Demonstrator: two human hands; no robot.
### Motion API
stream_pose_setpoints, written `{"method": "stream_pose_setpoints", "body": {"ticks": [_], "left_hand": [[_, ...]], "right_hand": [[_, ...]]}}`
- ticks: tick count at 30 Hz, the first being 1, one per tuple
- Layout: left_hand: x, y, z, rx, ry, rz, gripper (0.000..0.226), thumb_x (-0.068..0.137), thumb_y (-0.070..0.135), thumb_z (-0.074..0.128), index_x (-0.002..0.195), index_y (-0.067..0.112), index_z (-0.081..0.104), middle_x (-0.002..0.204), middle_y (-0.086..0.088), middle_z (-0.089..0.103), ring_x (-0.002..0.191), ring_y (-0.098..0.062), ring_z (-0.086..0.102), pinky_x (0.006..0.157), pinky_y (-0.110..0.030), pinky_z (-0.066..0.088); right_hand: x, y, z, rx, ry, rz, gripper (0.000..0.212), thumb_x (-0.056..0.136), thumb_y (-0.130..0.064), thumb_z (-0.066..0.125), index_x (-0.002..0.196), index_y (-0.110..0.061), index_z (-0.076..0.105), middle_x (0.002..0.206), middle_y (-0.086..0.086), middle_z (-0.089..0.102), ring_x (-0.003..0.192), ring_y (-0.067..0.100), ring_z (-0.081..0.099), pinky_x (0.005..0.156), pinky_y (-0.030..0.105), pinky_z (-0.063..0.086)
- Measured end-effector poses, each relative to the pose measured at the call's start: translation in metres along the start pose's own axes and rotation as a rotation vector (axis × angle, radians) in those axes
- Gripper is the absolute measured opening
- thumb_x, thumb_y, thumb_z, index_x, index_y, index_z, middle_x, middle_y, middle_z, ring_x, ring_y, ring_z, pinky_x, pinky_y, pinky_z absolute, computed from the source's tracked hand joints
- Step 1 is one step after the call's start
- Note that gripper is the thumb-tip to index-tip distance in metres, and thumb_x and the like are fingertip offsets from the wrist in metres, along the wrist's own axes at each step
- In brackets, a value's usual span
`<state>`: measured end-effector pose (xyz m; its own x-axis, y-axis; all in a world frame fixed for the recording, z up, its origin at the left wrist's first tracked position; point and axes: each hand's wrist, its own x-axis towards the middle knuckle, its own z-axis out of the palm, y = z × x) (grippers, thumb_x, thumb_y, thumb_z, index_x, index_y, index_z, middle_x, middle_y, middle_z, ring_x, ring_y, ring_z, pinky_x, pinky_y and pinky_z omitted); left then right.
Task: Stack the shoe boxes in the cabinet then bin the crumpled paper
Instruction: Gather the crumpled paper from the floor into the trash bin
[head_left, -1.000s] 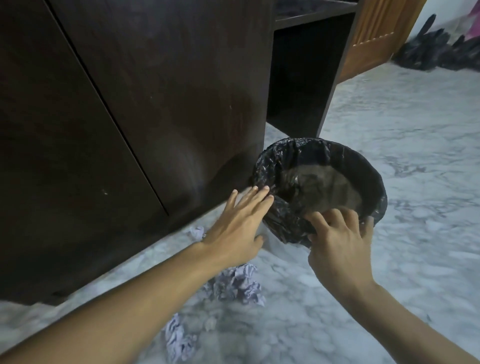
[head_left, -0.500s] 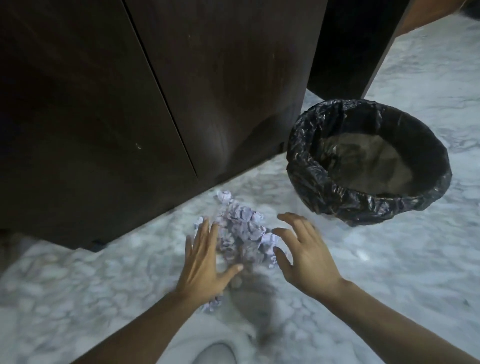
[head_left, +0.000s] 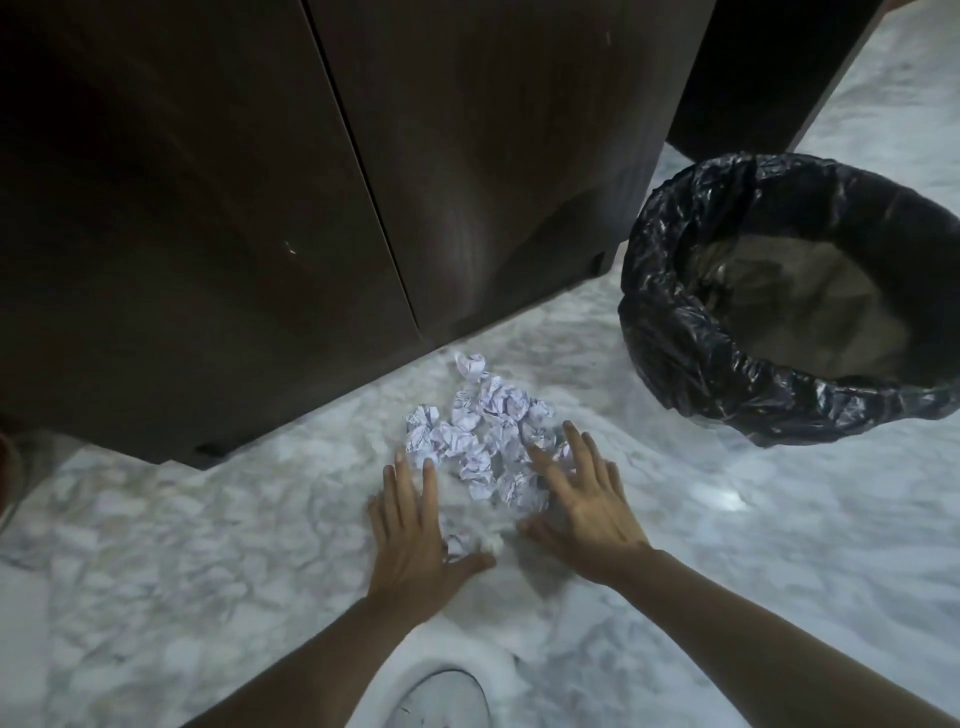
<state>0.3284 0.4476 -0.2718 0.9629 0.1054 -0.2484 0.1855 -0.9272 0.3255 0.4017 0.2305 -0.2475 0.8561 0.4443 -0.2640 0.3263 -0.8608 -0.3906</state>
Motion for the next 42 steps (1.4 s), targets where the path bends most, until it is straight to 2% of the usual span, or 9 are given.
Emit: {"method": "stream_pose_setpoints", "body": {"ticks": [7, 11, 14, 17, 22, 28, 35, 39, 42], "left_hand": [[0.038, 0.005, -0.009, 0.024, 0.045, 0.082, 0.123, 0.054, 0.096, 0.042, 0.151, 0.039, -0.008, 0.152, -0.008, -0.04, 0.14, -0.031, -0.036, 0.111, -0.052, -0.016], [0.047, -0.002, -0.003, 0.034, 0.05, 0.161, 0.092, 0.073, 0.085, 0.036, 0.151, 0.043, 0.012, 0.161, -0.009, -0.005, 0.146, -0.037, -0.002, 0.114, -0.058, 0.01], [0.044, -0.004, 0.0, 0.056, 0.142, 0.198, 0.069, 0.086, 0.069, 0.037, 0.144, 0.033, 0.033, 0.148, -0.013, 0.03, 0.13, -0.038, 0.029, 0.104, -0.055, 0.034], [0.037, 0.006, 0.0, 0.115, 0.232, 0.204, 0.051, 0.086, 0.053, 0.045, 0.133, 0.034, 0.045, 0.132, -0.008, 0.042, 0.112, -0.029, 0.04, 0.091, -0.048, 0.046], [0.036, 0.014, 0.001, 0.104, 0.24, 0.183, 0.047, 0.08, 0.034, 0.07, 0.123, 0.03, 0.05, 0.139, -0.009, 0.043, 0.101, -0.03, 0.05, 0.076, -0.043, 0.049], [0.039, 0.019, -0.009, 0.131, 0.229, 0.236, 0.031, 0.084, 0.027, 0.05, 0.115, 0.03, 0.047, 0.115, 0.0, 0.062, 0.087, -0.03, 0.056, 0.067, -0.041, 0.05], [0.039, 0.036, -0.032, -0.067, 0.379, 0.247, 0.034, 0.086, 0.022, 0.044, 0.119, 0.029, 0.048, 0.118, 0.002, 0.06, 0.092, -0.025, 0.047, 0.071, -0.038, 0.047], [0.044, 0.054, -0.057, -0.194, 0.522, 0.278, 0.032, 0.087, 0.017, 0.048, 0.118, 0.021, 0.052, 0.119, -0.001, 0.059, 0.096, -0.024, 0.044, 0.081, -0.039, 0.046], [0.053, 0.075, -0.084, -0.304, 0.65, 0.314, 0.028, 0.088, 0.009, 0.052, 0.115, 0.012, 0.058, 0.118, -0.005, 0.059, 0.1, -0.027, 0.049, 0.091, -0.027, 0.036]], "right_hand": [[0.016, 0.0, 0.009, -0.053, -0.004, -0.057, 0.07, 0.09, -0.059, 0.052, 0.15, -0.043, 0.02, 0.162, 0.014, -0.018, 0.149, 0.037, -0.015, 0.118, 0.057, 0.001], [0.011, 0.011, 0.015, 0.068, 0.092, -0.104, 0.044, 0.085, -0.034, 0.071, 0.121, -0.027, 0.047, 0.158, 0.025, 0.016, 0.146, 0.046, 0.015, 0.11, 0.066, 0.028], [0.002, 0.016, 0.014, 0.095, 0.131, -0.118, 0.042, 0.083, -0.007, 0.069, 0.116, -0.022, 0.048, 0.158, 0.024, 0.016, 0.145, 0.045, 0.018, 0.111, 0.057, 0.033], [-0.003, 0.02, 0.012, 0.051, 0.155, -0.103, 0.044, 0.087, -0.001, 0.062, 0.127, -0.017, 0.052, 0.16, 0.015, 0.004, 0.146, 0.033, 0.013, 0.115, 0.044, 0.03], [-0.005, 0.021, 0.009, 0.022, 0.211, -0.126, 0.052, 0.075, 0.007, 0.067, 0.118, -0.017, 0.054, 0.153, 0.007, 0.012, 0.132, 0.029, 0.023, 0.105, 0.045, 0.041], [-0.008, 0.023, 0.008, -0.03, 0.21, -0.089, 0.067, 0.073, 0.007, 0.068, 0.13, -0.022, 0.05, 0.148, 0.014, 0.027, 0.126, 0.03, 0.028, 0.101, 0.046, 0.045], [-0.014, 0.012, -0.007, 0.088, 0.428, -0.128, 0.066, 0.071, 0.014, 0.067, 0.121, -0.023, 0.045, 0.133, 0.013, 0.037, 0.117, 0.032, 0.037, 0.095, 0.045, 0.048], [-0.019, -0.008, -0.035, 0.174, 0.545, -0.203, 0.063, 0.071, 0.016, 0.071, 0.117, -0.02, 0.046, 0.134, 0.014, 0.037, 0.116, 0.033, 0.042, 0.093, 0.033, 0.047], [-0.027, -0.025, -0.071, 0.224, 0.663, -0.241, 0.051, 0.079, 0.011, 0.063, 0.117, -0.019, 0.045, 0.137, 0.011, 0.032, 0.117, 0.032, 0.04, 0.088, 0.034, 0.048]]}}
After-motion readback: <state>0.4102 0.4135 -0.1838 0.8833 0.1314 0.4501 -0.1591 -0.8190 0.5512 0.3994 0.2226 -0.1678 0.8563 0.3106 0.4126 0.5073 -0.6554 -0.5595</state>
